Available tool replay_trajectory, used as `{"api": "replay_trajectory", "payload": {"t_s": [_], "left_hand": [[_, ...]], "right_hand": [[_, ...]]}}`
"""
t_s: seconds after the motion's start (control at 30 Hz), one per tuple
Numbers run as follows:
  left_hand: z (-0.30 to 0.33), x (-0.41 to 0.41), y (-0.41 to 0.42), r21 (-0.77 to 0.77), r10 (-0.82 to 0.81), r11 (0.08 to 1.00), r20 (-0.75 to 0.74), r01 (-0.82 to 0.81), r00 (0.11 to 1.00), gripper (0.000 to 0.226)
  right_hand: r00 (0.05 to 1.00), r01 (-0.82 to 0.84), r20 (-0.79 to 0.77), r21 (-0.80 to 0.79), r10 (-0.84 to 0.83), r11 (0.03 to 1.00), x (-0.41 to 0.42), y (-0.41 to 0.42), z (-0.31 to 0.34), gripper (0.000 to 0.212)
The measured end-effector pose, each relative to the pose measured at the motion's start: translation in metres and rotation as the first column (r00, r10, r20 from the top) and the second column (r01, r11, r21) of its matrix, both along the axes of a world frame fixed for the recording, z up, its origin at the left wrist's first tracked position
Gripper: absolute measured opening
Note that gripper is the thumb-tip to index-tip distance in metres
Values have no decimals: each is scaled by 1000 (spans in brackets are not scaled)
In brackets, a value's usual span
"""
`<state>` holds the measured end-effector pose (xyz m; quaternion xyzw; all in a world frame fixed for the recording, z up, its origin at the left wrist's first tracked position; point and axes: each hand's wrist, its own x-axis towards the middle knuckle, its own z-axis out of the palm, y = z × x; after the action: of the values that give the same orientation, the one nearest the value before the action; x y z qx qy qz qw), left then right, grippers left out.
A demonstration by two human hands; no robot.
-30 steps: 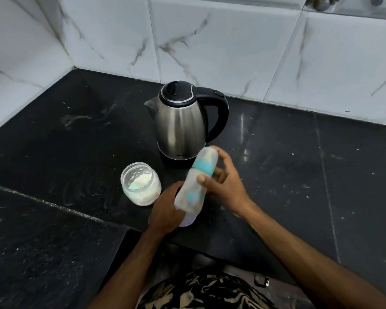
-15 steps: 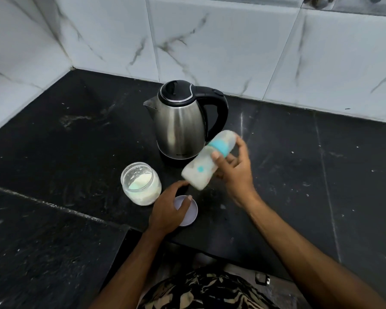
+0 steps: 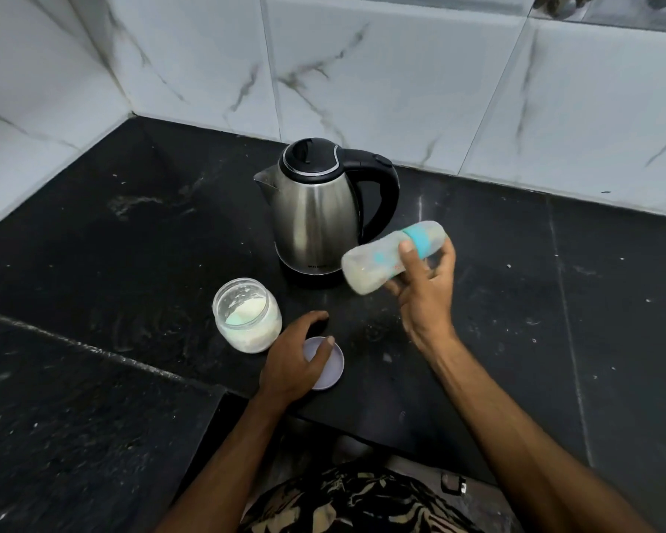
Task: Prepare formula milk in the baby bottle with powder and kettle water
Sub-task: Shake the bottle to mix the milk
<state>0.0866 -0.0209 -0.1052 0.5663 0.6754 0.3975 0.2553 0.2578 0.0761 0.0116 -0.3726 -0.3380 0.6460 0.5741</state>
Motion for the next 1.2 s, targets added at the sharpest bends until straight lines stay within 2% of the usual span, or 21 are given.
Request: {"api": "replay_trajectory", "payload": {"t_s": [0.07,0.13,0.2,0.27,0.33,0.4,0.47,0.53,0.67,0.9,1.03,1.2], "left_hand": [[-2,0,0,-20,4,1000,16,-4,1000,56],[-2,0,-1,-35,10,999,116,-6,993,55],[0,1,-2,-26,17,1000,76,-15,997,46],[2,1,-1,-6,0,1000,11,0,1000,45],[2,0,0,-9,-5,1000,8,5,1000,45],[2,0,0,-16,-2,1000,7,2,1000,51],[0,0,-2,-30,-7,1000,61,9,998,60],[0,1,-3,-49,-8,999,114,14,993,60],[5,2,-2,-27,-9,1000,52,11,999,57],[8,3,-1,1,-26,1000,52,26,998,50],[4,1,-1,-12,-13,1000,55,13,998,53],[4,2,-1,-12,-14,1000,31,14,999,55]], "right_hand": [[977,-190,103,21,187,981,-5,-16,-5,77],[904,-380,230,45,360,924,-7,-27,-8,76],[932,-320,197,54,304,946,-5,-20,-6,76],[993,-112,32,3,112,994,2,-4,0,77],[999,-7,-47,-43,5,999,5,4,-1,67],[993,-115,21,-39,116,993,2,-6,-8,68],[934,-333,135,-16,332,943,-4,-21,-15,77],[886,-422,214,7,411,906,-5,-25,-17,80],[914,-356,228,52,336,933,0,-15,-10,79],[899,-380,266,81,347,922,6,-15,-10,88],[898,-381,273,85,346,921,5,-18,-12,89],[906,-371,256,91,338,924,7,-15,-11,81]]}}
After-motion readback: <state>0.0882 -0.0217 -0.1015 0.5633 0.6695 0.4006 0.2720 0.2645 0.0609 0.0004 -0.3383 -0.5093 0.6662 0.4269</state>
